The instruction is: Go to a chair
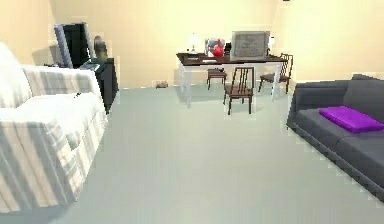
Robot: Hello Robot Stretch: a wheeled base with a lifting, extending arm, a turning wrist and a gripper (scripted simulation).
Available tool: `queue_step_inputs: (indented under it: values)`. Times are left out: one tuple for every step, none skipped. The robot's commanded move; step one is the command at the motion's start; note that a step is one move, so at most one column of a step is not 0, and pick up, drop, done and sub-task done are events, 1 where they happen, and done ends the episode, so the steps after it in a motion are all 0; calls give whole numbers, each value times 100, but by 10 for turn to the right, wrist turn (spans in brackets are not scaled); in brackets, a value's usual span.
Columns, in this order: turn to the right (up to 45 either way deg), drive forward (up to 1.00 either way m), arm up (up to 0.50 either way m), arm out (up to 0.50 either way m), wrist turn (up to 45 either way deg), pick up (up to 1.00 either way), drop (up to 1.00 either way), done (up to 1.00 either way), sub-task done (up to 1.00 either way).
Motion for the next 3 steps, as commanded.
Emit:
queue_step_inputs:
  values:
    - [0, 100, 0, 0, 0, 0, 0, 0, 0]
    - [0, 100, 0, 0, 0, 0, 0, 0, 0]
    - [90, 0, 0, 0, 0, 0, 0, 0, 0]
